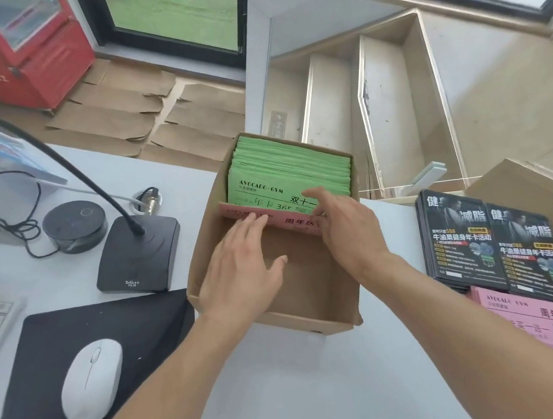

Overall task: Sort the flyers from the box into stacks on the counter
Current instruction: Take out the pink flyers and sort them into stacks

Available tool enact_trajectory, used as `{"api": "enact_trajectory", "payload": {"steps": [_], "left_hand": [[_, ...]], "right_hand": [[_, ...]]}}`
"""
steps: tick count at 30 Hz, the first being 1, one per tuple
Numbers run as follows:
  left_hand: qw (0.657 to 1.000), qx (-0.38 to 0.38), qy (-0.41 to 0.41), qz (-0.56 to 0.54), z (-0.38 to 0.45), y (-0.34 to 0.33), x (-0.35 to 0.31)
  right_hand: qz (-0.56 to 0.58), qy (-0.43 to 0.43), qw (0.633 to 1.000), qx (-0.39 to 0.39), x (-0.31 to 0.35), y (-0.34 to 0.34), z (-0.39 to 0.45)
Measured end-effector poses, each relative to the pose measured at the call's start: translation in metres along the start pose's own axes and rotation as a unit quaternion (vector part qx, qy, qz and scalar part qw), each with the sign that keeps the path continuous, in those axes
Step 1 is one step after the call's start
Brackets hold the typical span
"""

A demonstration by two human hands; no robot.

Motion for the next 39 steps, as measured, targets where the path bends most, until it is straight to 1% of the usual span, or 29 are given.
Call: {"api": "enact_trajectory", "payload": {"steps": [3, 6, 9, 12, 15, 17, 18, 21, 25, 30, 35, 39], "left_hand": [[0.999, 0.036, 0.016, 0.003, 0.001, -0.006, 0.003], [0.998, 0.050, 0.019, 0.014, 0.001, -0.008, 0.003], [0.997, 0.063, 0.027, 0.024, 0.001, -0.010, 0.004], [0.995, 0.082, 0.042, 0.039, 0.000, -0.014, 0.006], [0.985, 0.154, 0.058, 0.045, 0.003, -0.027, 0.009], [0.978, 0.197, 0.069, 0.016, 0.009, -0.033, 0.007], [0.976, 0.203, 0.072, -0.005, 0.013, -0.034, 0.004], [0.980, 0.185, 0.063, -0.039, 0.019, -0.034, -0.003], [0.980, 0.188, 0.051, -0.033, 0.016, -0.041, -0.002], [0.990, 0.133, 0.004, -0.051, 0.019, -0.029, -0.014], [0.989, 0.137, -0.034, -0.035, 0.015, -0.030, -0.022], [0.990, 0.123, -0.055, -0.036, 0.015, -0.028, -0.024]], "right_hand": [[0.012, -0.010, 0.999, 0.038, -0.005, -0.003, 0.005], [0.048, -0.031, 0.996, 0.062, -0.010, -0.007, 0.003], [0.099, -0.071, 0.990, 0.064, -0.018, -0.009, -0.001], [0.124, -0.096, 0.986, 0.061, -0.022, -0.009, -0.003], [0.137, -0.110, 0.983, 0.056, -0.025, -0.005, -0.001], [0.144, -0.117, 0.982, 0.046, -0.028, -0.002, 0.002], [0.149, -0.121, 0.981, 0.041, -0.030, 0.000, 0.004], [0.163, -0.135, 0.977, 0.032, -0.035, 0.003, 0.010], [0.168, -0.134, 0.976, 0.030, -0.038, 0.005, 0.015], [0.174, -0.138, 0.974, 0.040, -0.042, 0.003, 0.017], [0.188, -0.148, 0.970, 0.038, -0.045, 0.006, 0.021], [0.202, -0.159, 0.964, 0.061, -0.046, 0.005, 0.022]]}}
Point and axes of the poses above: each hand's wrist, its own z-axis towards the middle knuckle, its own y-axis out of the back of the hand, x = y × z, the point moved 10 cm from there along z, towards the middle knuckle, and after that the axes turned 10 degrees about y, right-handed, at the moved point
